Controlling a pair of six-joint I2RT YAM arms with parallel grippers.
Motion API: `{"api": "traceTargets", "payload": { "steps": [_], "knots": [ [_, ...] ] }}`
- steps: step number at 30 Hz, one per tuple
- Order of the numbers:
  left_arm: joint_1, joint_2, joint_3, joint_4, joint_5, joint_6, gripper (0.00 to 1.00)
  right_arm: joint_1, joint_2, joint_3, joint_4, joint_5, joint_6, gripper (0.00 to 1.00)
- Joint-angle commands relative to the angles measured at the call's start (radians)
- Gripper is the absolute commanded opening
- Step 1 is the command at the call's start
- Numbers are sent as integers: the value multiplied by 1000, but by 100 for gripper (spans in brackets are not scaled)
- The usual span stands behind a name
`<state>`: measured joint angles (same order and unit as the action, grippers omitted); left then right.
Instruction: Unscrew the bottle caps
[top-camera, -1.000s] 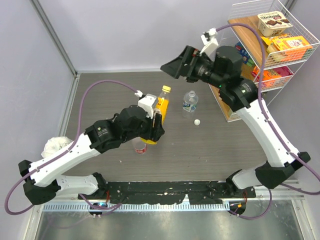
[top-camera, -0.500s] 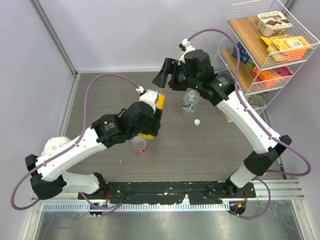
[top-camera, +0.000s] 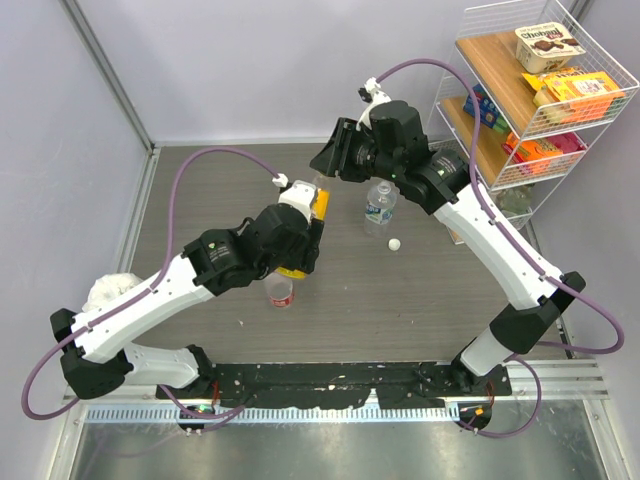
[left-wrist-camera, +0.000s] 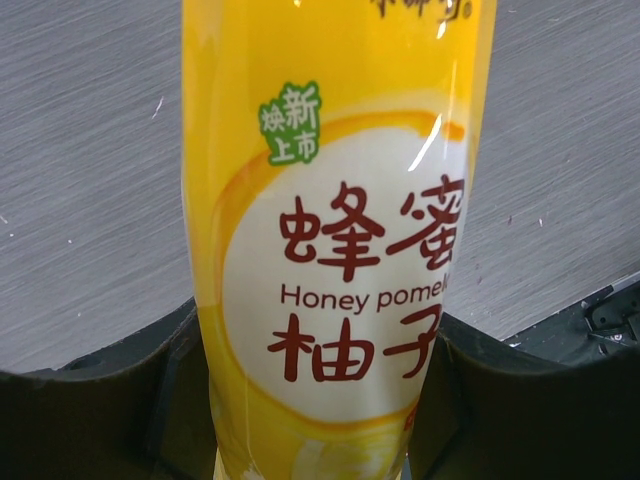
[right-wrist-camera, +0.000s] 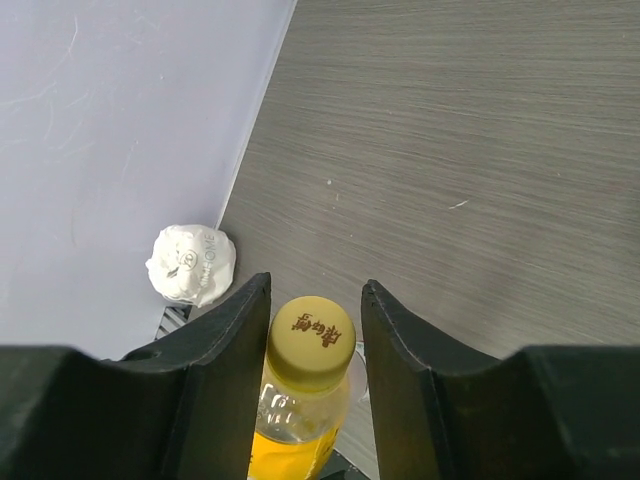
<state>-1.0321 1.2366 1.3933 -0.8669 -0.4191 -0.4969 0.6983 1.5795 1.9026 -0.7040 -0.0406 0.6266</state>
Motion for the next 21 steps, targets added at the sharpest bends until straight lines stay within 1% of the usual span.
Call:
{"api": "traceTargets", "payload": {
  "steps": [1, 3, 5, 6, 7, 8, 9, 10, 13, 17, 21],
  "knots": [
    [4, -17, 23, 13, -20, -3, 0, 4, -53, -2, 60, -15, 15, 46],
    [3, -19, 18, 12, -21, -6, 0, 4, -55, -7, 72, -25, 19, 47],
    [4, -25, 15, 9, -24, -11, 0, 3, -59, -13, 80, -42, 31, 44],
    [4, -28, 12, 11, -24, -12, 0, -2, -62, -23, 95, -50, 39, 28],
    [4, -28, 12, 11, -26, -12, 0, -2, -68, -31, 103, -64, 45, 21],
    [4, -32, 10, 8, -24, -15, 0, -6, -73, -48, 124, -71, 53, 7],
    [3, -38, 9, 8, -24, -17, 0, -10, -82, -57, 133, -88, 56, 3],
    [4, -42, 7, 9, -24, -17, 0, -16, -87, -74, 147, -91, 61, 2],
    [4, -57, 3, 12, -18, -22, 0, -28, -113, -108, 184, -125, 59, 2],
    [3, -75, -5, 29, 9, -22, 0, -42, -167, -192, 293, -174, 39, 2],
    [4, -100, -17, 66, 68, -23, 0, -74, -213, -261, 409, -277, 51, 2]
  ]
}}
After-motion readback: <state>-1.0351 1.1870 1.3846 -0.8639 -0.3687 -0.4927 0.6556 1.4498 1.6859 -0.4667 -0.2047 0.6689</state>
